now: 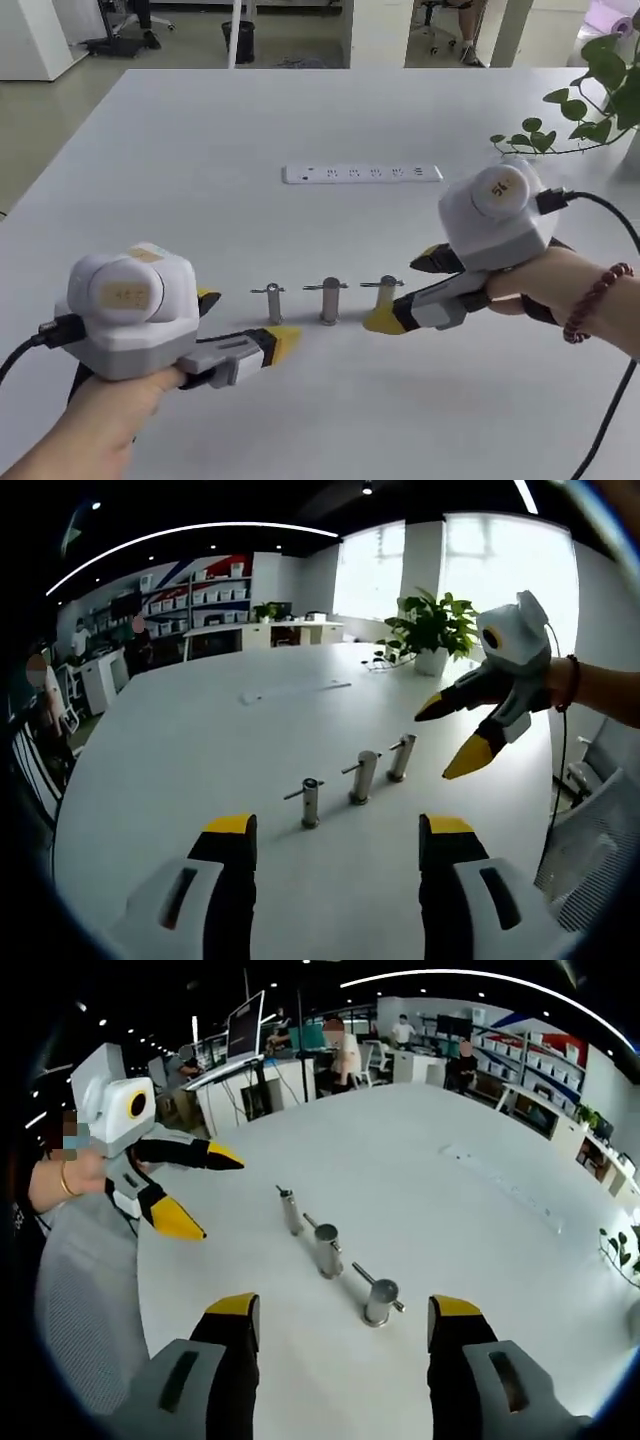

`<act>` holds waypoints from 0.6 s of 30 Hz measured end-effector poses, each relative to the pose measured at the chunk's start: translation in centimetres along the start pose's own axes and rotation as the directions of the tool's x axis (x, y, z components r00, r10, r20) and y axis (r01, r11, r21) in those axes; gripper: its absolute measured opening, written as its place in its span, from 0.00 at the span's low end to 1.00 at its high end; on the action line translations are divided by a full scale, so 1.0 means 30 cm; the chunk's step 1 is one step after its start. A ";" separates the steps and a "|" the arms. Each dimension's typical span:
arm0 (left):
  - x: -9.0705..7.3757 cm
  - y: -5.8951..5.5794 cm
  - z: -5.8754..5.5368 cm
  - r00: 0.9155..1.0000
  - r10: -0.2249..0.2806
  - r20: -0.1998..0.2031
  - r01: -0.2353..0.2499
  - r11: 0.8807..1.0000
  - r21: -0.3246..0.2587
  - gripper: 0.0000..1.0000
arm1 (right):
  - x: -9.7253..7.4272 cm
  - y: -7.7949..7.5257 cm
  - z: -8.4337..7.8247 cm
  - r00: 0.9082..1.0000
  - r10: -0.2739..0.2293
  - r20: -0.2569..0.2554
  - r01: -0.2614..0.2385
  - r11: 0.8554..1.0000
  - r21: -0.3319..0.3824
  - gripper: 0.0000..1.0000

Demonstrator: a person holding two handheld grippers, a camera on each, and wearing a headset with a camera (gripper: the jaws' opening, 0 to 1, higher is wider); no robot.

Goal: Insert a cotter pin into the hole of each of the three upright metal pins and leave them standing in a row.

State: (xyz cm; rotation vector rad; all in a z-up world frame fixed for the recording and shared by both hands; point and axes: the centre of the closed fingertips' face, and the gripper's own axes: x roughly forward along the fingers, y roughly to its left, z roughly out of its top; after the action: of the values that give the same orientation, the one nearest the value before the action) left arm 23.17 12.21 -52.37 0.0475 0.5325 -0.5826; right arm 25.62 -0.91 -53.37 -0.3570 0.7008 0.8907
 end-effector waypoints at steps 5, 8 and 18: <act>-0.015 0.003 0.010 1.000 0.022 0.006 -0.022 0.999 -0.027 0.71 | -0.004 0.009 -0.008 0.999 -0.040 0.034 0.038 0.998 0.054 0.72; -0.021 0.010 0.010 0.999 0.041 0.009 -0.041 0.999 -0.017 0.74 | -0.004 0.027 -0.029 0.999 -0.047 0.022 0.045 0.995 0.087 0.74; -0.033 -0.007 -0.001 0.999 0.039 0.012 -0.039 0.999 -0.004 0.84 | -0.019 0.078 -0.037 0.993 -0.092 0.071 0.081 0.986 0.147 0.77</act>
State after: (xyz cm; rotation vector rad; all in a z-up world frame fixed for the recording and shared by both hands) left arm 22.36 12.55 -51.90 0.0503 0.5198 -0.5433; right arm 23.04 -0.49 -53.78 -0.2217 0.6687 0.7630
